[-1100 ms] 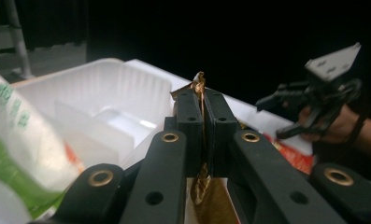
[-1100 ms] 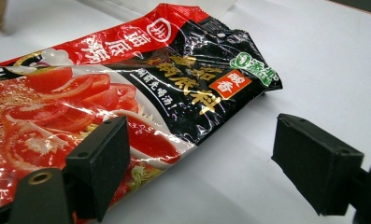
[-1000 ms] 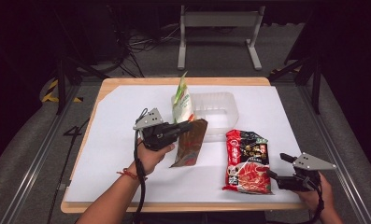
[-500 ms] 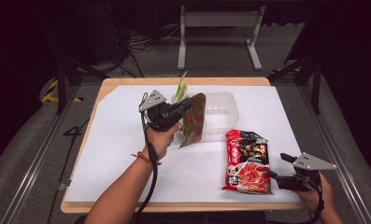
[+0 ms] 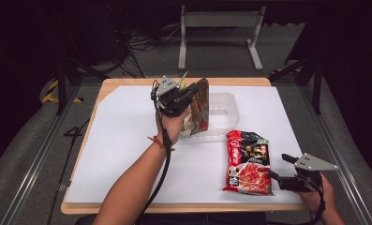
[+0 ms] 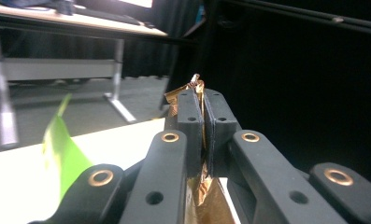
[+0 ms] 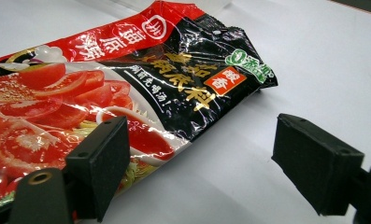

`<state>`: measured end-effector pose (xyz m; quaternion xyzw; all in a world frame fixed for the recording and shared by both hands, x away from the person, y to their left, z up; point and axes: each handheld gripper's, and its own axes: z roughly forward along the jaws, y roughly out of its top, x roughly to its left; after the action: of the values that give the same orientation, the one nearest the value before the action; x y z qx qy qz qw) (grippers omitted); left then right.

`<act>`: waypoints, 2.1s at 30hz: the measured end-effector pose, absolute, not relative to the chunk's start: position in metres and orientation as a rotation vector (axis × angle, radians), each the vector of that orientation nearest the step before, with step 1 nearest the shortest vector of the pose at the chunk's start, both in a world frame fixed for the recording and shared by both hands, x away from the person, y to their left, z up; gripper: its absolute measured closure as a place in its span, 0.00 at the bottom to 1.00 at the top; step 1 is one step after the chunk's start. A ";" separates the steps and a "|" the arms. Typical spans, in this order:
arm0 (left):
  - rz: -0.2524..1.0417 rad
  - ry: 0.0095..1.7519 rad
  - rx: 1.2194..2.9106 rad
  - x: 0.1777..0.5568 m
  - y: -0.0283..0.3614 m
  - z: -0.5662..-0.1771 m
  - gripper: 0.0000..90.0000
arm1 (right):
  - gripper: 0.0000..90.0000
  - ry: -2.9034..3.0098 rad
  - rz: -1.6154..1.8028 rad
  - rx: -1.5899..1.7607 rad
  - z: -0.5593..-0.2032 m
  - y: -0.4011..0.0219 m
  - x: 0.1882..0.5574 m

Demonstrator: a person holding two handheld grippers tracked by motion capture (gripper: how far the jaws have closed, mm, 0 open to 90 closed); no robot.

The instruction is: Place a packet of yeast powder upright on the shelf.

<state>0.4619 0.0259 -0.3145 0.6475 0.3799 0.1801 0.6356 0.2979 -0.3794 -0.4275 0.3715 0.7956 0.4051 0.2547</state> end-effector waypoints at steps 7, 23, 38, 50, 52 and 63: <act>0.488 0.906 1.474 0.462 0.025 -0.311 0.97 | 0.21 2.157 1.101 1.013 -0.428 -0.381 0.297; 0.559 0.917 1.466 0.452 0.019 -0.302 0.97 | 0.21 2.169 1.093 1.001 -0.428 -0.378 0.298; 0.722 1.085 1.477 0.509 -0.020 -0.304 0.97 | 0.21 2.170 1.087 1.004 -0.430 -0.381 0.298; 0.642 1.027 1.492 0.499 -0.029 -0.319 0.96 | 0.21 2.159 1.093 0.997 -0.429 -0.383 0.296; 0.622 1.011 1.511 0.495 -0.027 -0.325 0.95 | 0.21 2.160 1.095 0.996 -0.429 -0.383 0.296; 0.569 0.884 1.600 0.467 -0.011 -0.343 0.94 | 0.21 2.162 1.084 0.987 -0.427 -0.381 0.296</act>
<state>0.4668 -0.0111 -0.3429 0.6832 0.3776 0.2432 0.5757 0.2960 -0.3812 -0.4274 0.3646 0.7988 0.4006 0.2617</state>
